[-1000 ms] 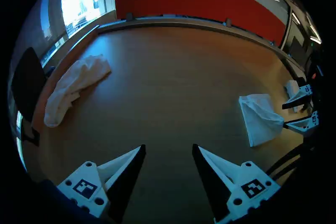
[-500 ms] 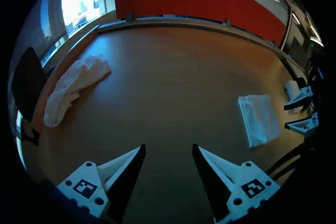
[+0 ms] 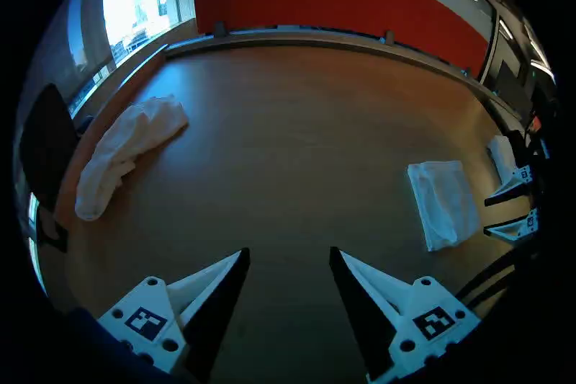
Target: Fold towel
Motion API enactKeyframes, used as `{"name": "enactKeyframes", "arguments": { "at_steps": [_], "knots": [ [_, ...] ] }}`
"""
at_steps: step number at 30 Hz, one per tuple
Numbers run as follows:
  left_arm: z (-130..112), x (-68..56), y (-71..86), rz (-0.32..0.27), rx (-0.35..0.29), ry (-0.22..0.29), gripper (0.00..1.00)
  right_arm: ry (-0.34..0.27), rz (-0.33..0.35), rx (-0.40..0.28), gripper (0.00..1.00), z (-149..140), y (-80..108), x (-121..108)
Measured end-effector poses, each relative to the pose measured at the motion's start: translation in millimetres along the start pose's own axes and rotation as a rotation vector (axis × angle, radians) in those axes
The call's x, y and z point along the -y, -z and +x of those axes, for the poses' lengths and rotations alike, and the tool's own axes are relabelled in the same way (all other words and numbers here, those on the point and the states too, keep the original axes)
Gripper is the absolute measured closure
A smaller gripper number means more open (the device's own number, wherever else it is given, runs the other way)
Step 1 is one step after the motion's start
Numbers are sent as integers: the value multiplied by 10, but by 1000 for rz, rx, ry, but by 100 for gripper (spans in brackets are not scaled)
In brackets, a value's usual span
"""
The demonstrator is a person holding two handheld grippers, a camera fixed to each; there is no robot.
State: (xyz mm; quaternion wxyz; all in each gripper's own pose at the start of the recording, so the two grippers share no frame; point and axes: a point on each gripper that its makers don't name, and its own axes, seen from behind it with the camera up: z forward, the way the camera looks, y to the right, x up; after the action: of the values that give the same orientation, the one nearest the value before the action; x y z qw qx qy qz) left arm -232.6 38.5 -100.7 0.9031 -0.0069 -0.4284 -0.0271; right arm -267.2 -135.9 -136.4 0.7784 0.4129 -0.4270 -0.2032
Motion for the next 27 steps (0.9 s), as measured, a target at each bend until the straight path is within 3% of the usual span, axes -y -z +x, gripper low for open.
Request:
{"name": "enactKeyframes", "arguments": {
  "at_steps": [16,27],
  "knots": [
    [0,-34,-3,-5,-2,-5,19,-27,-17,49,31,-331,-52,-21],
    [-14,-44,14,-4,-3,-4,19,-33,-30,58,37,-408,-102,-41]
  ]
}}
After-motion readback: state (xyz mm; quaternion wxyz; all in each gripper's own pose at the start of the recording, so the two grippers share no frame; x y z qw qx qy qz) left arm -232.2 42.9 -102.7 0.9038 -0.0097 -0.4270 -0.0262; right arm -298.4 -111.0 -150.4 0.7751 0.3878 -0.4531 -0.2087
